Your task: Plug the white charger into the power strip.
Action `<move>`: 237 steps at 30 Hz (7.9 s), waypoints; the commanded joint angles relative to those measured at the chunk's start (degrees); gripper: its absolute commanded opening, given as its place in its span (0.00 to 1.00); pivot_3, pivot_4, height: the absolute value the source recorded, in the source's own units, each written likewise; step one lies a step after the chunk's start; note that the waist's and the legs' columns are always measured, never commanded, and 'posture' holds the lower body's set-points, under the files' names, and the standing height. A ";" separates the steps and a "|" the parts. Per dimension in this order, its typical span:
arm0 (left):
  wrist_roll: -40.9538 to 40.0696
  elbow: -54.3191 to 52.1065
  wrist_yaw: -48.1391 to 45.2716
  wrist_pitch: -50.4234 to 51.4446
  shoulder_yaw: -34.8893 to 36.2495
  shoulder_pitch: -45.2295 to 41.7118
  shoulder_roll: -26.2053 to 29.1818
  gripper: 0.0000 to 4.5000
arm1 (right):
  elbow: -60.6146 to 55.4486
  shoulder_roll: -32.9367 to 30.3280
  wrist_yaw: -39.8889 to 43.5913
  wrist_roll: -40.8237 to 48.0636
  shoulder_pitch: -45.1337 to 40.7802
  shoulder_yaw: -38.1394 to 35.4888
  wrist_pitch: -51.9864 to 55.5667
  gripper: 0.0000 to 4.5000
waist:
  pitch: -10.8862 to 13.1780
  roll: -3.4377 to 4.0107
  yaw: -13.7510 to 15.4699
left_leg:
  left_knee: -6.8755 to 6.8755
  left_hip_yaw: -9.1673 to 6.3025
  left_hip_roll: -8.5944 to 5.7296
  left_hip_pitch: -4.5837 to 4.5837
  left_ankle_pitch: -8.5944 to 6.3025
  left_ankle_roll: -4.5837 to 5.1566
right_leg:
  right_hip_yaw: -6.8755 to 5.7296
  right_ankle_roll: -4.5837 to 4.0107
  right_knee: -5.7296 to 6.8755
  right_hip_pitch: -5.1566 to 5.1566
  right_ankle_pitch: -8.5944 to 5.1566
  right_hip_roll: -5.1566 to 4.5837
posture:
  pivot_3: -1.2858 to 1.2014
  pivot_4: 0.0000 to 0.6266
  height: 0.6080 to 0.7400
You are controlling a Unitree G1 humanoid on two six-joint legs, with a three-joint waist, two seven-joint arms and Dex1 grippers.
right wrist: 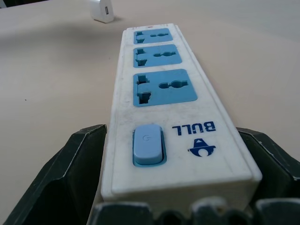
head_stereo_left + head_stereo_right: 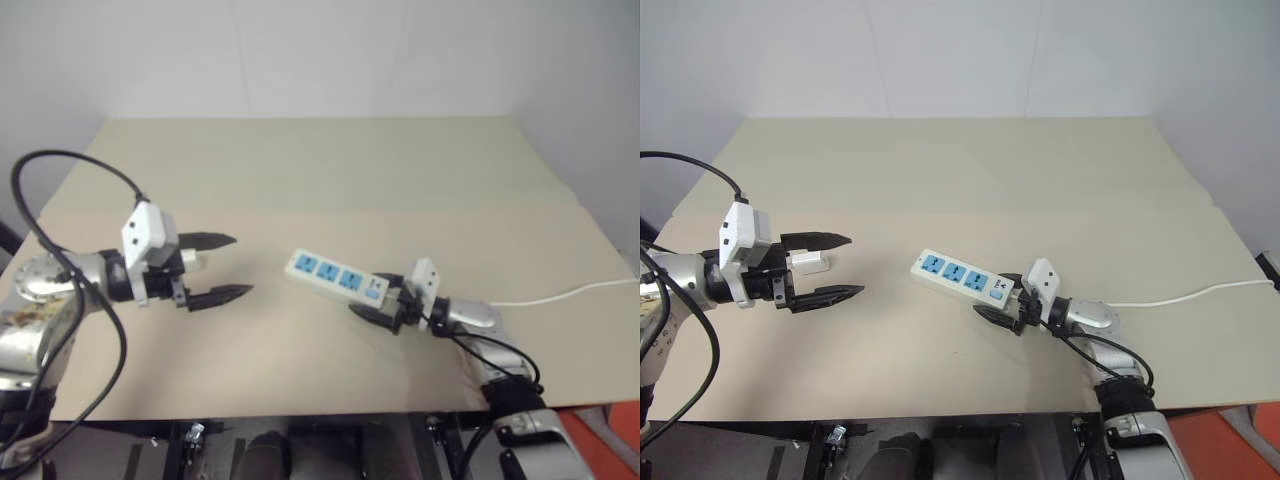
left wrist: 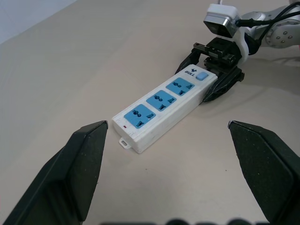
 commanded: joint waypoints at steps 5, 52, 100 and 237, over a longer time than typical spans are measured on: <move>-0.91 -0.45 -0.89 -0.52 1.99 -1.07 1.43 1.00 | 4.36 0.93 1.58 -0.79 -0.98 1.31 -0.39 0.99 | -0.01 -0.01 0.00 | -0.06 -0.02 0.08 0.44 -0.01 0.00 | 0.00 -0.08 -0.14 0.47 0.01 0.10 | 0.52 0.24 1.00; 52.67 71.78 -28.66 -20.64 -48.82 -60.04 1.61 1.00 | -0.37 0.93 22.63 -0.54 -7.68 10.19 -1.91 0.77 | 0.08 -0.01 -0.69 | -0.04 0.03 0.49 -0.79 0.04 -0.07 | -0.04 -0.29 0.05 -0.77 0.12 0.70 | 0.52 0.24 1.00; 70.10 90.55 -15.46 -29.98 -47.84 -60.10 -14.56 0.23 | -11.57 0.71 14.01 1.36 -0.09 9.08 4.12 0.77 | 0.10 -0.06 -1.07 | 0.12 -0.05 0.47 -0.87 0.02 -0.03 | -0.06 -0.28 0.17 -0.81 0.13 0.69 | 0.52 0.24 1.00; 11.03 28.40 -15.08 -16.76 -21.88 -13.97 -28.31 0.23 | 6.64 0.05 15.14 -3.21 -4.46 9.41 -9.19 0.77 | 0.09 -0.03 0.50 | 0.24 -0.15 0.57 0.30 0.01 -0.06 | 0.06 -0.54 -0.23 0.41 0.28 0.77 | 0.52 0.24 1.00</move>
